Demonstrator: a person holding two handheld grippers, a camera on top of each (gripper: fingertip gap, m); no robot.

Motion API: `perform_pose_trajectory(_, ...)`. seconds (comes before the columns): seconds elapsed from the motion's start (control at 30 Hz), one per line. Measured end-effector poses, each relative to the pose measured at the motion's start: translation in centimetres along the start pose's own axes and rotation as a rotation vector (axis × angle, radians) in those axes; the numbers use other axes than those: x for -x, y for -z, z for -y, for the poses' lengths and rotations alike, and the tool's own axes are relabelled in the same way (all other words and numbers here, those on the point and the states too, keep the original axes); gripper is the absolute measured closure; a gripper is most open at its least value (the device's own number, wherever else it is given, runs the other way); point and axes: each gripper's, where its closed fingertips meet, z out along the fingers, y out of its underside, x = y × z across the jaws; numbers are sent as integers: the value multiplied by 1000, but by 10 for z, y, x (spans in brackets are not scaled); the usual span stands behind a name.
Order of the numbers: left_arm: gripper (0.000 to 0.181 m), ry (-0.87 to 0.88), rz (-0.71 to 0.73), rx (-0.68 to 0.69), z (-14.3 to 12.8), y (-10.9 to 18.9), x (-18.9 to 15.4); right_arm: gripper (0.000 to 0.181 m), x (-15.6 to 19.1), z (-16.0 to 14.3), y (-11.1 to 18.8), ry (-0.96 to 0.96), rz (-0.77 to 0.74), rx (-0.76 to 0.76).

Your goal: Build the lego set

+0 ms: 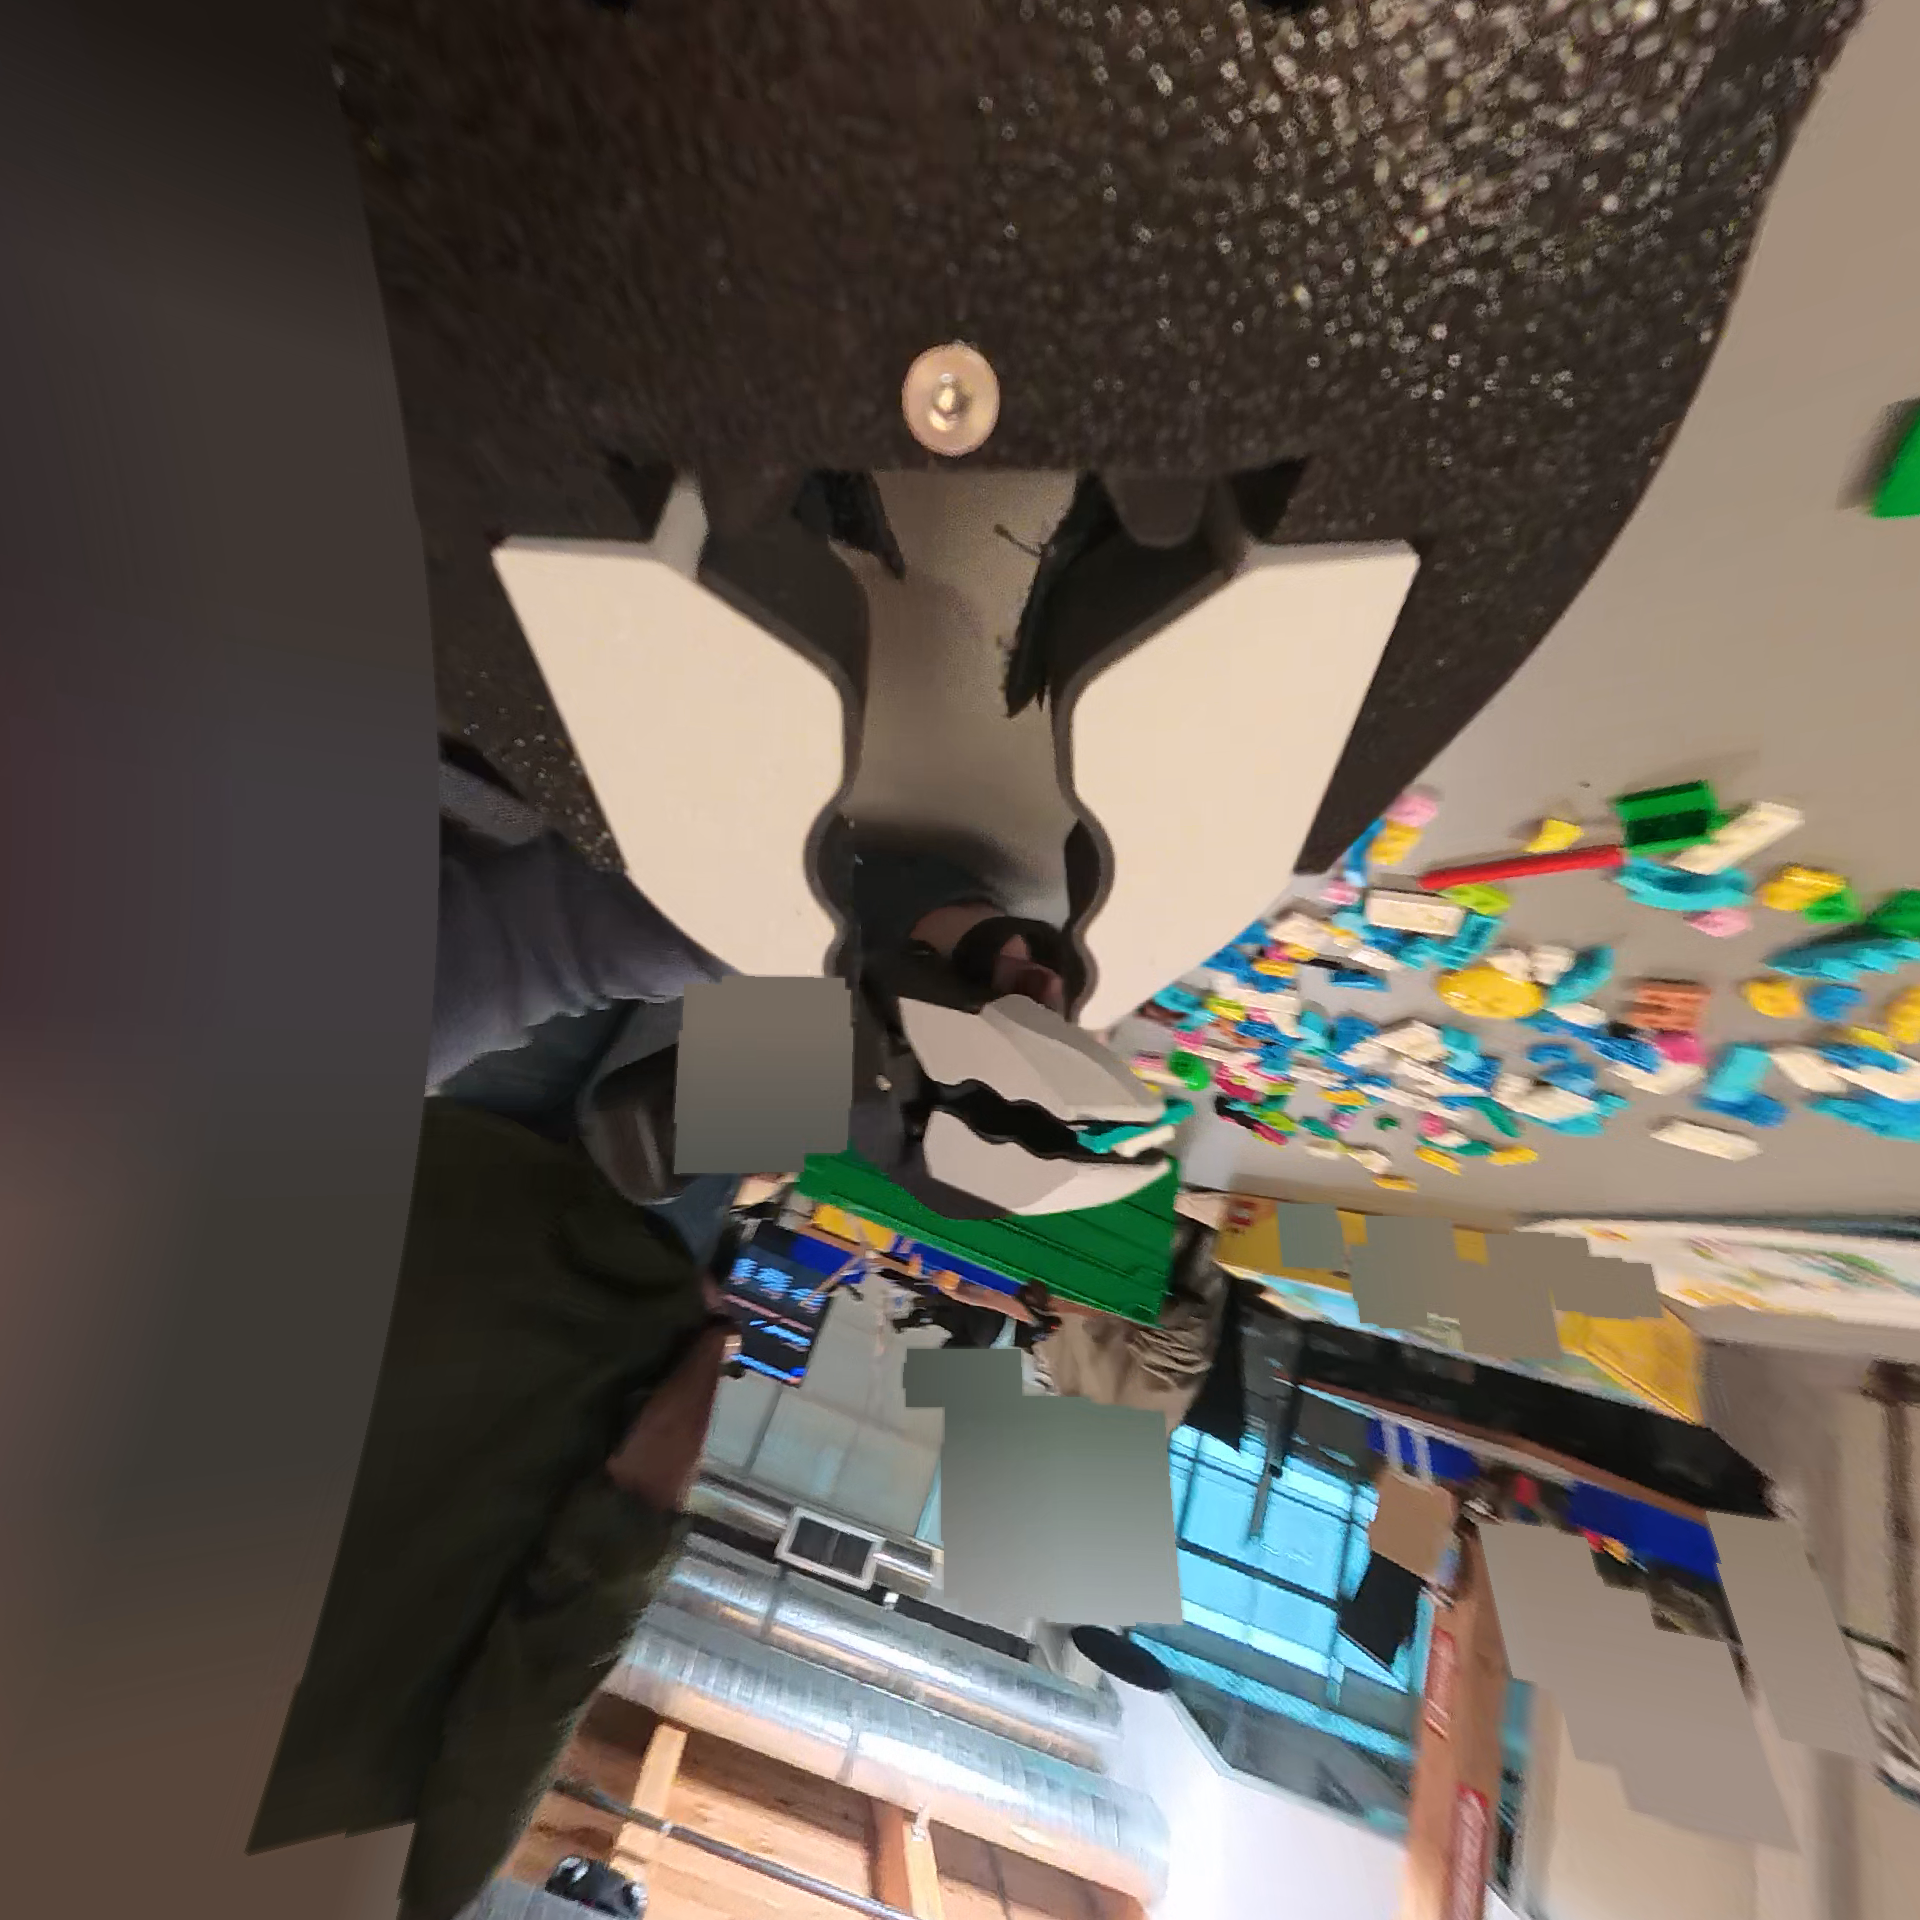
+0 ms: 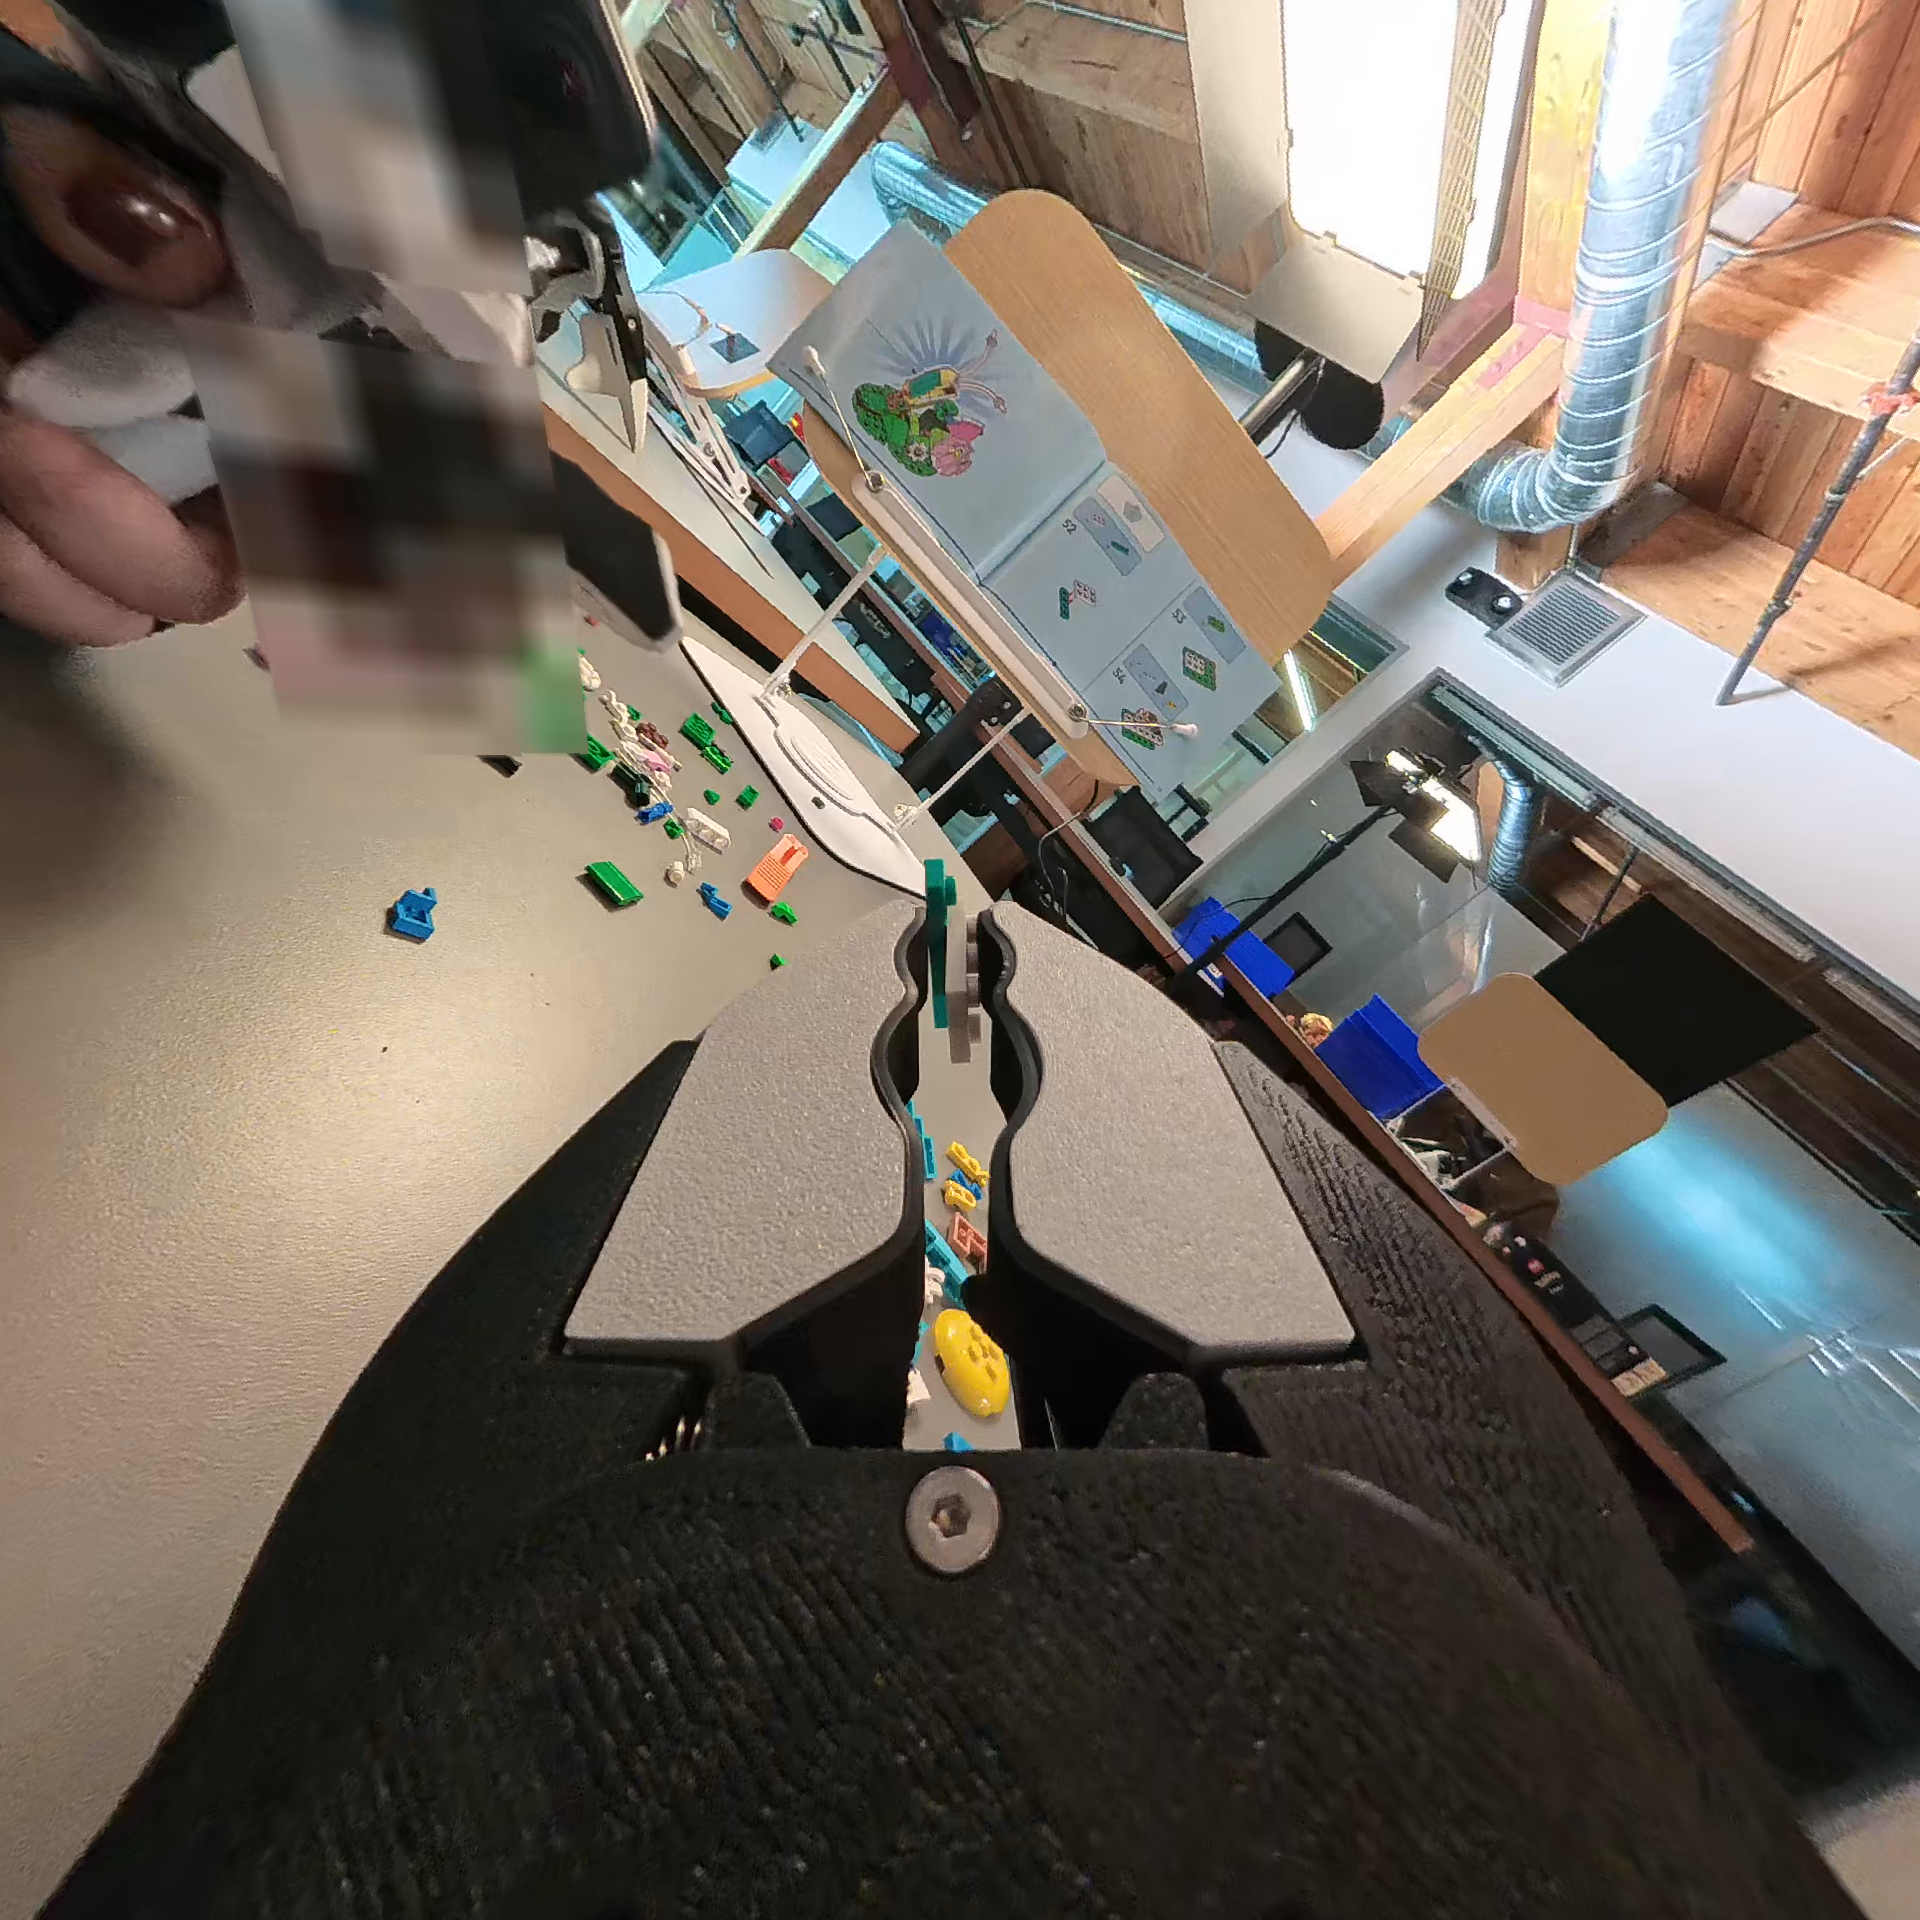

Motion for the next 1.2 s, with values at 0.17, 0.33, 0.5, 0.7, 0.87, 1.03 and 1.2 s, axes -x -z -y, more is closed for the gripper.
perform_pose_trajectory(0.17,151,-310,217,18,5,8,14,175,1,0,0,8,1,3)
perform_pose_trajectory(0.33,156,-457,322,36,8,12,19,175,7,3,-1,63,21,-5)
perform_pose_trajectory(0.5,158,-488,346,20,10,11,18,175,15,7,-1,112,45,-11)
perform_pose_trajectory(0.7,157,-480,357,34,6,4,17,175,27,12,-1,199,74,-22)
perform_pose_trajectory(0.87,158,-544,373,76,0,0,16,175,33,14,-1,243,89,-29)
perform_pose_trajectory(1.03,158,-561,380,102,-3,-1,18,175,35,15,-1,256,93,-31)
perform_pose_trajectory(1.2,159,-564,390,109,-4,-1,20,175,35,14,-1,261,94,-30)
